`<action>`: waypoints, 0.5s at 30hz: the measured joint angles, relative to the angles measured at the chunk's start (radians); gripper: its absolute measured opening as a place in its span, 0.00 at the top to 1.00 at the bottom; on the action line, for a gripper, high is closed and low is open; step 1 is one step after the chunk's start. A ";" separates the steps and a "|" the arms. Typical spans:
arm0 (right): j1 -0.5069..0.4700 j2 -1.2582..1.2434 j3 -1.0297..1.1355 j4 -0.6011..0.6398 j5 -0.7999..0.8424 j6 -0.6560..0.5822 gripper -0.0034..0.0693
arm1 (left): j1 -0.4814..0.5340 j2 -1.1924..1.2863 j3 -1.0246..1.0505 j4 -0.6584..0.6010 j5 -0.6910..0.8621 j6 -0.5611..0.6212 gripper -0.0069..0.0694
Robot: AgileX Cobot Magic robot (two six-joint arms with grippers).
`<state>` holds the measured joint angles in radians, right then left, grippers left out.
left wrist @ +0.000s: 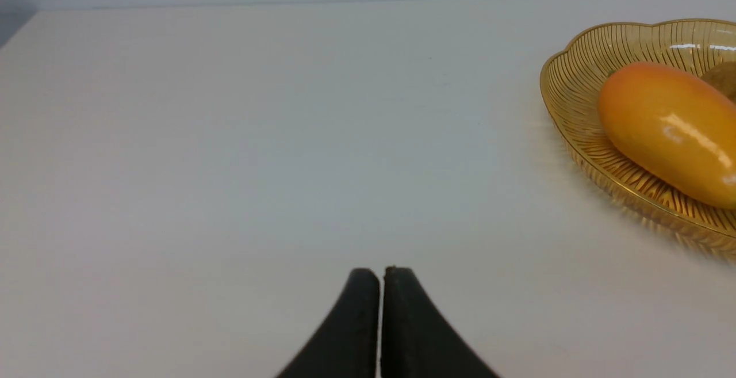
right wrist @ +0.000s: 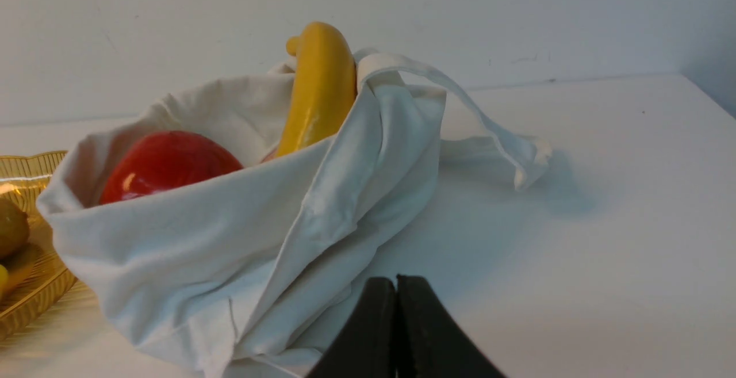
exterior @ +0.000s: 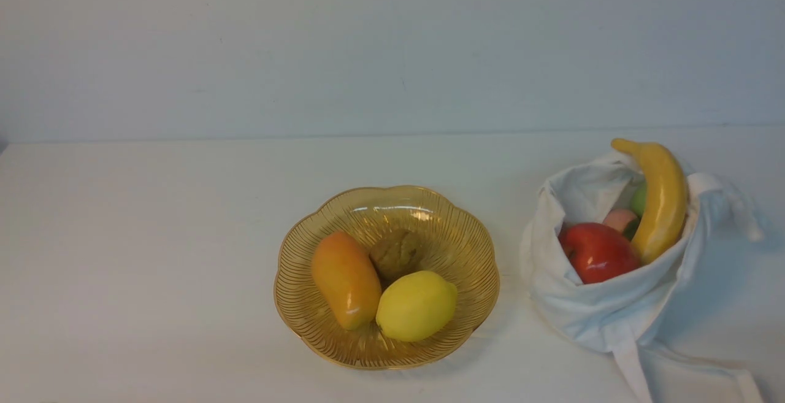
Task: Take the fruit out of the cloth bag on the white table and place them on a plate.
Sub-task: 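Reach into the bag and grasp the banana with the right gripper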
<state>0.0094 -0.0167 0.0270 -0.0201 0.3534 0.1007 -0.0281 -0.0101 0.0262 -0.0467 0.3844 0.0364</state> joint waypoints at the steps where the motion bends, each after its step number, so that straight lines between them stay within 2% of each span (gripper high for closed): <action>1: 0.000 0.000 0.000 0.000 0.000 0.000 0.97 | 0.000 0.000 0.000 0.000 0.000 0.000 0.92; 11: 0.000 0.000 0.000 0.000 0.000 0.005 0.97 | 0.000 0.000 0.000 0.000 0.000 0.000 0.92; 15: 0.000 0.000 0.003 0.059 -0.036 0.060 0.97 | 0.000 0.000 0.000 0.000 0.000 0.000 0.92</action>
<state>0.0094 -0.0167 0.0301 0.0387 0.3177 0.1608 -0.0281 -0.0101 0.0262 -0.0467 0.3844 0.0364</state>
